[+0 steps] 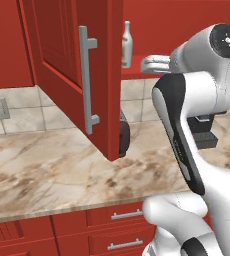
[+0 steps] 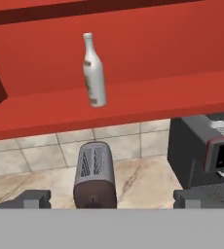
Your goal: Open the cabinet directly in front. Then move the liquor and the mug to the dining counter with the jar on it.
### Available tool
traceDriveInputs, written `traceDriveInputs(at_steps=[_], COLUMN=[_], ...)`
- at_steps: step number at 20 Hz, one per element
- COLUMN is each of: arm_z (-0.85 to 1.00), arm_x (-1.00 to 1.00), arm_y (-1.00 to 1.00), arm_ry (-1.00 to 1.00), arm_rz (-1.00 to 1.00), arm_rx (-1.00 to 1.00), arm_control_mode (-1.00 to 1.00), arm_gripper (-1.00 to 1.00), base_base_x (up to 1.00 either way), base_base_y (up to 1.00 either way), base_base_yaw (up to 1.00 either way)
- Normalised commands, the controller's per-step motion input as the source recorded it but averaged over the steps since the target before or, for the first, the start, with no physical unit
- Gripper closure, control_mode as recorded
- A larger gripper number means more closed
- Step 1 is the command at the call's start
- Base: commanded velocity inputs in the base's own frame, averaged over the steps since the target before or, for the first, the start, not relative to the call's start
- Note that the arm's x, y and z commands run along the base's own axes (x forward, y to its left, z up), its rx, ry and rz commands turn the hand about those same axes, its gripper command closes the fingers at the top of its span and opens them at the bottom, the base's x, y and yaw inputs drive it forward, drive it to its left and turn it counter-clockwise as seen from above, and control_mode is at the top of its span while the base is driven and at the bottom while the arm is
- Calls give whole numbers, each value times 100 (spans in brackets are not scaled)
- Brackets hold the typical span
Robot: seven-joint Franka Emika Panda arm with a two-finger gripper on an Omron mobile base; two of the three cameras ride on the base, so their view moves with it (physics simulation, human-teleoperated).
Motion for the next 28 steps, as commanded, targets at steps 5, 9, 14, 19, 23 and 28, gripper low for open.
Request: traceDriveInputs(at_steps=[5, 9, 14, 19, 23, 28], arm_z=[2, 0, 11, 7, 0, -2], arm_x=[30, 69, 75, 62, 45, 36], arm_y=[0, 0, 0, 0, 0, 5], arm_ry=[-9, 0, 5, 5, 0, -1], arm_rz=[0, 0, 0, 0, 0, 0], arm_rx=[-1, 0, 0, 0, 0, 0], arm_control_mode=[-100, -100, -100, -100, -100, -100], arm_gripper=[-100, -100, -100, -100, -100, -100], base_base_x=[0, 0, 0, 0, 0, 0], base_base_y=[0, 0, 0, 0, 0, 0], base_base_yaw=[0, 0, 0, 0, 0, 0])
